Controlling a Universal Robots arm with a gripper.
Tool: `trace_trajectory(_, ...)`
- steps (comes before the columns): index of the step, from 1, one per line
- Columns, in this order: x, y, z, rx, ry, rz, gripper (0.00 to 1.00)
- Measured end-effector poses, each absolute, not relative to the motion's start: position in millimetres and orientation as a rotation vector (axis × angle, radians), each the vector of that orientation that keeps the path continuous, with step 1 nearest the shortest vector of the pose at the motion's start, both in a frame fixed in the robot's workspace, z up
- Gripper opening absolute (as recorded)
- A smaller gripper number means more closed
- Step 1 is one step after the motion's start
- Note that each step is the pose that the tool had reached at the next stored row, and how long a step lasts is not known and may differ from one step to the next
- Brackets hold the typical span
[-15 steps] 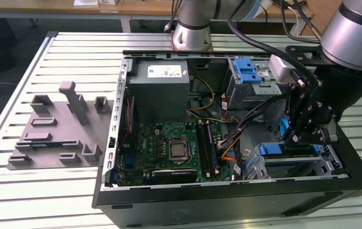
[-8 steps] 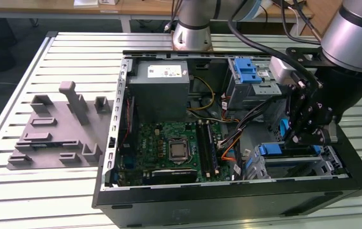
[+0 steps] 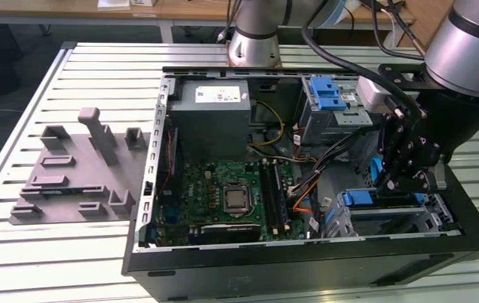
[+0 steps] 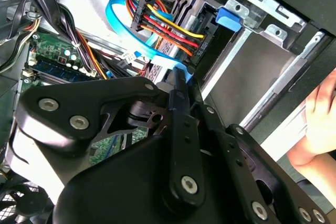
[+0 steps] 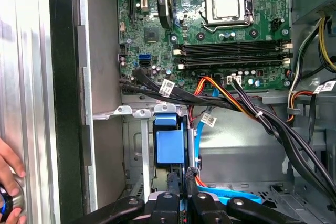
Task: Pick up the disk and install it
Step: 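Insert the second disk wire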
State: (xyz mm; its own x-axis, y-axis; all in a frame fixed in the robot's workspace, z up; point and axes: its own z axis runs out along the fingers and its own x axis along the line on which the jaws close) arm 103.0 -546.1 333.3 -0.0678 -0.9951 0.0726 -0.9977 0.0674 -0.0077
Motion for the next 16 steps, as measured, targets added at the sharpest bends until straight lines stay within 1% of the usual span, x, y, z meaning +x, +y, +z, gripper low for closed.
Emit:
trace_trajectory(11,103.0,-546.7,335.2,2.118,-2.267,0.071,0.16)
trace_trajectory(16,103.0,-548.0,334.3,2.125,-2.274,0.055,0.16)
